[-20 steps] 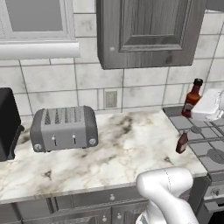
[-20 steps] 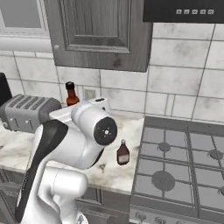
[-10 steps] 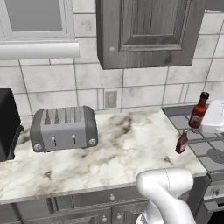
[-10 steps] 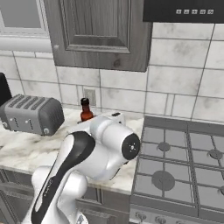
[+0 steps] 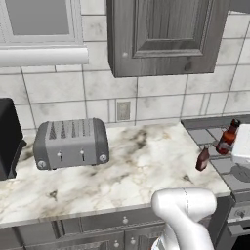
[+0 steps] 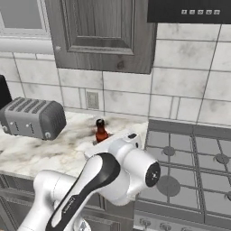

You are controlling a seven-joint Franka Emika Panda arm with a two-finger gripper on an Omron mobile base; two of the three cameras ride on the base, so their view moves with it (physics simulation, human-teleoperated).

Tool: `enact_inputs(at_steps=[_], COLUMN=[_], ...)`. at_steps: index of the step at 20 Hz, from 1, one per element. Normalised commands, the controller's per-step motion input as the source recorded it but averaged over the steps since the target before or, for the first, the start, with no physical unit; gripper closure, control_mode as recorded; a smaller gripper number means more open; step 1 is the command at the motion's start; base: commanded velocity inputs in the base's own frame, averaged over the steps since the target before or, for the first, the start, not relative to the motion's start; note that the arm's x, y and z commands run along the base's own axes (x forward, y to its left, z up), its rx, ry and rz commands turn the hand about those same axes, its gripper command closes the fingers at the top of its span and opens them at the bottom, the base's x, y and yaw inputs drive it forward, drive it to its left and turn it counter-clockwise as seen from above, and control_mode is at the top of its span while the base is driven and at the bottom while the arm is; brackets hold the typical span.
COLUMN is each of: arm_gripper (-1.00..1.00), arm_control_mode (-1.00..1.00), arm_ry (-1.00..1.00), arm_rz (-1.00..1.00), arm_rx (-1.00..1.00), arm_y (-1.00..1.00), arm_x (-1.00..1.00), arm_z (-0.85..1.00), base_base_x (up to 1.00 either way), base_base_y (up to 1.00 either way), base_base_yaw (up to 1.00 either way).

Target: Take 2 condiments from the cabinet and move them on the counter near the stove.Make sure the condiments are lined up with each other, next to each other.

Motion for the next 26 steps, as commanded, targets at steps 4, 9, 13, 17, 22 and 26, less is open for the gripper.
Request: enact_inputs(at_steps=[4, 9, 13, 17, 22, 26], arm_gripper=[1.00, 1.00, 1.00, 1.00, 1.00, 1.00], arm_control_mode=[-1.00, -1.00, -1.00, -1.00, -1.00, -1.00], arm_ry=[-0.01, 0.00, 0.00, 0.02, 0.00, 0.00], arm_rz=[0.00, 0.00, 0.00, 0.00, 0.00, 0.00], arm_rx=[0.01, 0.03, 0.00, 0.00, 0.00, 0.00], arm_y=[-0.36, -0.39, -0.40, -0.33, -0.17, -0.02], arm_x=[0.06, 0.15, 0.15, 0.13, 0.12, 0.14], arm_z=[-0.41, -0.37, -0.39, -0.32, -0.29, -0.28], base_base_x=[0.00, 0.00, 0.00, 0.00, 0.00, 0.00], base_base_y=[0.00, 0.00, 0.00, 0.00, 0.00, 0.00], base_base_yaw=[0.00, 0.00, 0.00, 0.00, 0.00, 0.00])
